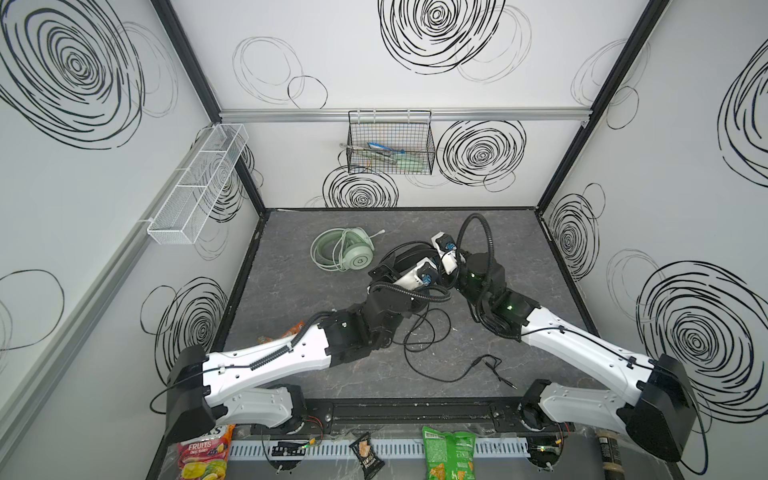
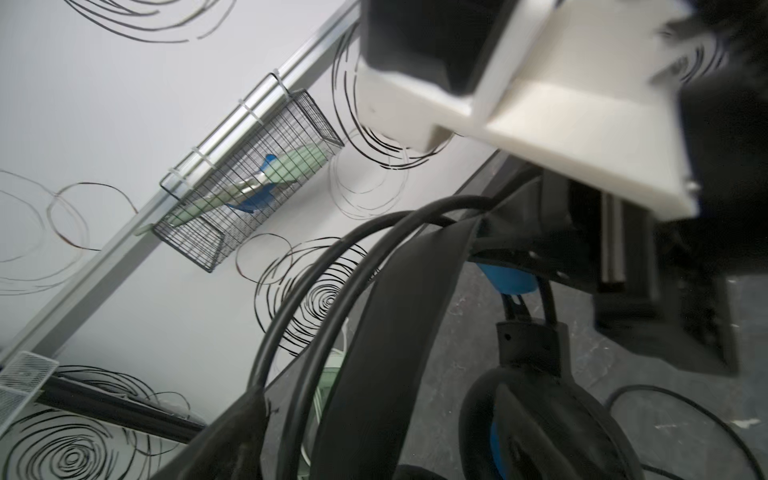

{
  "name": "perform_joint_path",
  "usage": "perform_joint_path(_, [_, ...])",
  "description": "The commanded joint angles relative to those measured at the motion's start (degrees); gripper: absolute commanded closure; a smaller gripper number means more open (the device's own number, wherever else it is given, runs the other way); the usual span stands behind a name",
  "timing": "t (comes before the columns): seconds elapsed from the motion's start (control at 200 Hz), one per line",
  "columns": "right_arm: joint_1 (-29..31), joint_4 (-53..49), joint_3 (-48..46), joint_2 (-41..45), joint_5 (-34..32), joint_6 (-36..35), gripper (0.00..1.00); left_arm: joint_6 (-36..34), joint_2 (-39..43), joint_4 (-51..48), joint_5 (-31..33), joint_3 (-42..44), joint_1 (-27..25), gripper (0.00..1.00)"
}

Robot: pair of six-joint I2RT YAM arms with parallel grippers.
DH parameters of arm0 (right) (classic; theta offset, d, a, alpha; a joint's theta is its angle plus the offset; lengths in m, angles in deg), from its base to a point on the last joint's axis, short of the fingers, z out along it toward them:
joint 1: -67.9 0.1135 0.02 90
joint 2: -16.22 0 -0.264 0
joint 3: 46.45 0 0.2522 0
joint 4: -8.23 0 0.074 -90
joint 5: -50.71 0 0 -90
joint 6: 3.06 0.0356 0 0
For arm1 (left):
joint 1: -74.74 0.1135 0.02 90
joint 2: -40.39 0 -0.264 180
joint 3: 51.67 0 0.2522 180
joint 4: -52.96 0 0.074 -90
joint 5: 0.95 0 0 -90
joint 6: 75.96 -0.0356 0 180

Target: Wrap the headphones

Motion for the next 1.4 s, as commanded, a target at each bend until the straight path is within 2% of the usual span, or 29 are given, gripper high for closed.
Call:
perform_joint_path(0.0, [1.0, 1.1, 1.8, 2.3, -0.1, 2.2, 0.96, -9.1, -1.0, 13.3, 8.8, 0.2, 0.3, 0.16])
perform_joint_path(0.165, [1.6, 0.3, 1.8, 2.0, -1.4, 2.1, 0.96, -16.9, -5.1, 19.3, 10.1, -0.9, 0.0, 0.17])
perform_joint_path(0.36, [1.7, 1.7, 0.7, 3.6, -1.2, 2.0, 0.95, -14.2, -8.1, 14.3, 6.9, -4.9, 0.8, 0.17])
perform_joint_path(0.525, [1.8, 2.0, 0.0, 3.9, 0.0, 1.7, 0.94, -12.9, -9.9, 13.0, 5.5, -6.6, 1.7, 0.44])
perform_joint_path(0.68, [2.0, 2.8, -0.8, 5.2, 1.1, 0.9, 0.92, -14.6, -10.4, 15.5, 5.6, -5.6, 2.6, 0.57])
perform_joint_path(0.75, [2.1, 3.8, -1.2, 6.1, 2.5, 0.2, 0.9, -13.9, -9.6, 15.7, 4.7, -5.0, 3.3, 0.76])
perform_joint_path(0.89, [2.4, 8.2, -3.8, 9.1, 5.9, -1.3, 0.79, -12.0, -8.1, 15.7, 3.6, -4.1, 4.3, 1.0])
perform_joint_path(0.99, [2.6, 10.8, -5.9, 11.2, 7.8, -2.6, 0.66, -8.5, -7.1, 13.5, 2.4, -4.0, 5.0, 1.0])
perform_joint_path(1.026, [2.6, 11.3, -6.3, 11.8, 8.5, -3.0, 0.58, -7.1, -6.5, 12.6, 1.9, -3.7, 5.4, 1.0])
perform_joint_path(1.126, [2.6, 11.3, -7.2, 13.2, 9.6, -4.4, 0.43, 0.7, -4.2, 7.5, -1.3, -3.9, 7.9, 1.0])
perform_joint_path(1.256, [2.6, 10.2, -8.7, 14.8, 10.3, -6.1, 0.35, 9.9, 0.2, 2.1, -6.6, -3.0, 11.7, 1.0])
perform_joint_path(1.396, [2.5, 8.8, -9.6, 14.8, 10.3, -6.8, 0.37, 13.9, 4.5, -0.5, -13.8, -0.2, 14.4, 1.0])
